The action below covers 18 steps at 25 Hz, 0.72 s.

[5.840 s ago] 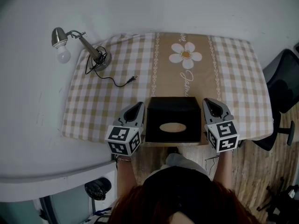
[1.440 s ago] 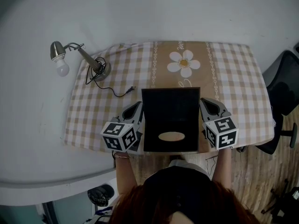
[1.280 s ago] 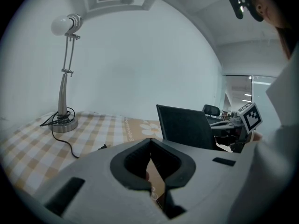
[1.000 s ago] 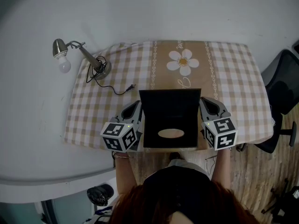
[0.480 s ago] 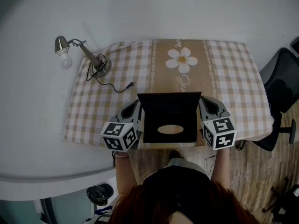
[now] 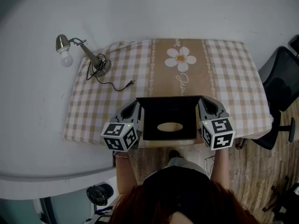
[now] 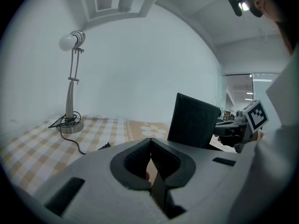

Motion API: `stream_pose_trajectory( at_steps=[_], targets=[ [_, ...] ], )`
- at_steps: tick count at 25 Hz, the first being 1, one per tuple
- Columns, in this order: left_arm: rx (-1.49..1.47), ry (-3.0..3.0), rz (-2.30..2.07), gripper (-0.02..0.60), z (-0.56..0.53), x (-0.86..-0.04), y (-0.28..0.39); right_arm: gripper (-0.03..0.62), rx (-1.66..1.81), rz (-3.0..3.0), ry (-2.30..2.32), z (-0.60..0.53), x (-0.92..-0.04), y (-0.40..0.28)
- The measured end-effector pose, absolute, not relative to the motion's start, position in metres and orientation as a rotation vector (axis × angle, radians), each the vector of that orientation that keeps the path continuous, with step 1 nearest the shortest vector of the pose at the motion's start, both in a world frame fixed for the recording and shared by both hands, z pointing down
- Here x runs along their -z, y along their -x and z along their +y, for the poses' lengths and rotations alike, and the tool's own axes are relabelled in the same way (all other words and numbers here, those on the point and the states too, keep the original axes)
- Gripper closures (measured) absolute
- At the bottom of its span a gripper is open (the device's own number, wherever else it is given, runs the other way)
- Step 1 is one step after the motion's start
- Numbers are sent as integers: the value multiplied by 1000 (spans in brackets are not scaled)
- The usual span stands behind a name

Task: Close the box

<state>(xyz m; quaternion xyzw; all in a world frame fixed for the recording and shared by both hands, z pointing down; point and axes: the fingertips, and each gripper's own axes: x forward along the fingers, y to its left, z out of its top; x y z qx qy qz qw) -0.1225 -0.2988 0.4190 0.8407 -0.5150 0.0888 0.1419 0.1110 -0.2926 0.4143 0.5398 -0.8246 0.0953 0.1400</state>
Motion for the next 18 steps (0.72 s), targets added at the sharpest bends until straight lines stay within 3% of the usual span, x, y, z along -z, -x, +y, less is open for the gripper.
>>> stream_pose_trajectory(
  at_steps=[18],
  targets=[
    [-261, -2421, -1476, 554, -284, -424, 123, 577, -342, -2337, -1674, -279, -417, -114]
  ],
)
